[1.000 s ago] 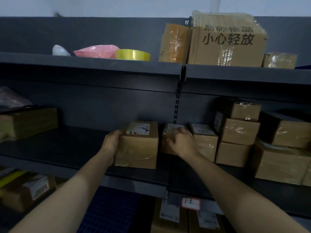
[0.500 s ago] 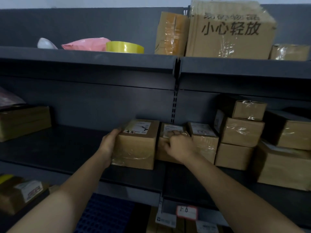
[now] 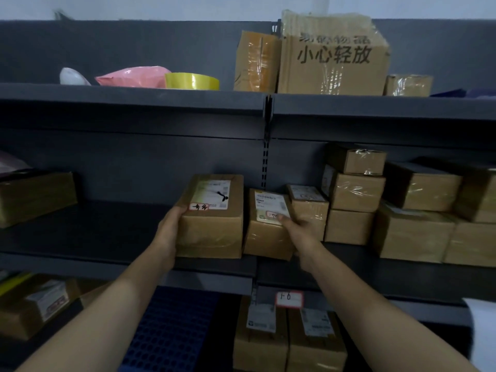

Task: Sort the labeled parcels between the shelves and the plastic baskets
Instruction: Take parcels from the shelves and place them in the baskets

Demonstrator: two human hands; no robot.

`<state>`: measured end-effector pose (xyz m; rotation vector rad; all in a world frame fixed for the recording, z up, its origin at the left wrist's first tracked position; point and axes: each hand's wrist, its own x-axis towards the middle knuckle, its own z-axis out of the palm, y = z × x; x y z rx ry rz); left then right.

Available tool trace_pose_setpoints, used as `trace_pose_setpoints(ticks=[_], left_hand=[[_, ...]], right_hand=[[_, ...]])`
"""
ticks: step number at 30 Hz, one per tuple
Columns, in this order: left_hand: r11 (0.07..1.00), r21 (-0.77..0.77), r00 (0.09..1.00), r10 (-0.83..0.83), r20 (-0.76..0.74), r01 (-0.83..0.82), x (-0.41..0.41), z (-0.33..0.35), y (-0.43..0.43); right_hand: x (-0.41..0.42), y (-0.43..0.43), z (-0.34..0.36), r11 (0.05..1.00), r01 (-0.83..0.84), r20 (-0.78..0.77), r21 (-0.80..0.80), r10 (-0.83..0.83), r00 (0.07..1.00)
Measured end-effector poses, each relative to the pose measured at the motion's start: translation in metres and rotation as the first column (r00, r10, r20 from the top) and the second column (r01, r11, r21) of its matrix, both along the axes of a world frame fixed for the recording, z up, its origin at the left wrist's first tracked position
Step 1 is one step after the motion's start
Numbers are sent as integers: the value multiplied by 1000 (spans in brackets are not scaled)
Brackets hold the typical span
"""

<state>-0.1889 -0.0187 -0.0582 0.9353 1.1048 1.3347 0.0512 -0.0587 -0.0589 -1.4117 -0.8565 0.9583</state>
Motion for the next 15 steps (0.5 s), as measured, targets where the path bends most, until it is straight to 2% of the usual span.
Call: trace_pose_setpoints(ticks=[2, 4, 6, 10, 15], left_hand=[[999, -7, 999, -36, 1, 36, -2, 2, -7], [999, 15, 999, -51, 3, 51, -4, 4, -12], [997, 70, 999, -34, 16, 33, -6, 4, -18], [974, 225, 998, -12, 67, -3, -3, -1, -36], [951, 308, 995, -49, 82, 21, 12, 3, -64]], right_hand=[[-1, -10, 3, 990, -88, -93, -115, 77, 993], [1, -16, 4, 978, -161, -134, -134, 143, 981], [4, -20, 4, 975, -205, -129, -81, 194, 972], [9, -29, -2, 982, -172, -97, 79, 179, 979], [25, -58, 2, 960, -158, -201, 230, 206, 958]])
